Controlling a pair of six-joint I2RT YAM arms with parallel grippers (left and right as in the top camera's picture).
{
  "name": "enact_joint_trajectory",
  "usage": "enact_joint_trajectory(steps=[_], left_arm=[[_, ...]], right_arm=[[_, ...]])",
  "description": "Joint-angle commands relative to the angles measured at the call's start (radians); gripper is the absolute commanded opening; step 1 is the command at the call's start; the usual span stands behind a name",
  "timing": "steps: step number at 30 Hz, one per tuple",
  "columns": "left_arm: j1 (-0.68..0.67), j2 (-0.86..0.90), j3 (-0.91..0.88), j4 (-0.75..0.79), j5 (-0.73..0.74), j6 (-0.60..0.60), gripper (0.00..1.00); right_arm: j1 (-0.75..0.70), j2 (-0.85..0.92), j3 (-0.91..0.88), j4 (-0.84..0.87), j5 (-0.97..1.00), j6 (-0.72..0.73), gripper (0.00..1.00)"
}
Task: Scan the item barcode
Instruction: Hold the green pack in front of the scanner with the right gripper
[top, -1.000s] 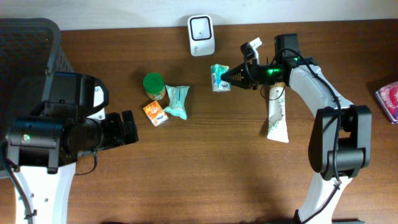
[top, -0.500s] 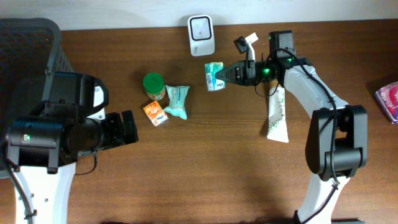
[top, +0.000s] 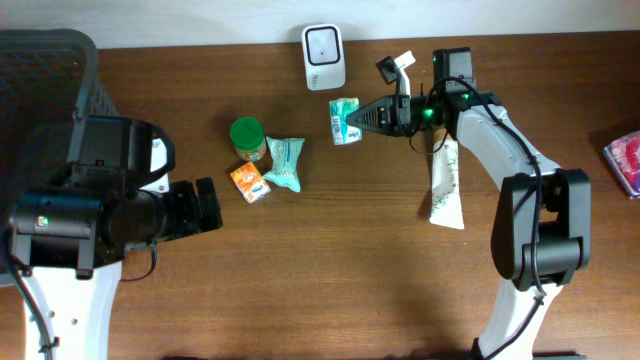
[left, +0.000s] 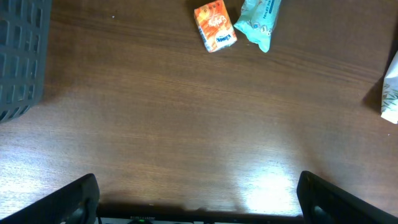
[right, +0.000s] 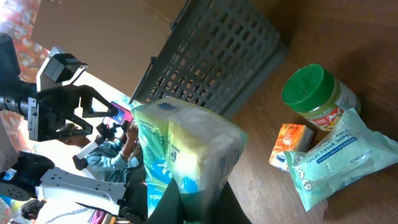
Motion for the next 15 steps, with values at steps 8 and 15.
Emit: enact_joint_trajectory(steps=[8,15], left_arm=[[0.002,-0.01,0.003,0.002,-0.007,0.008,0.99],[0.002,-0.01,0.003,0.001,-0.007,0.008,0.99]], right_arm=[[0.003,-0.006,0.013,-0.003,-0.023,-0.004,0.04],[0.003,-0.006,0.013,-0.022,-0.008,-0.004,0.04]])
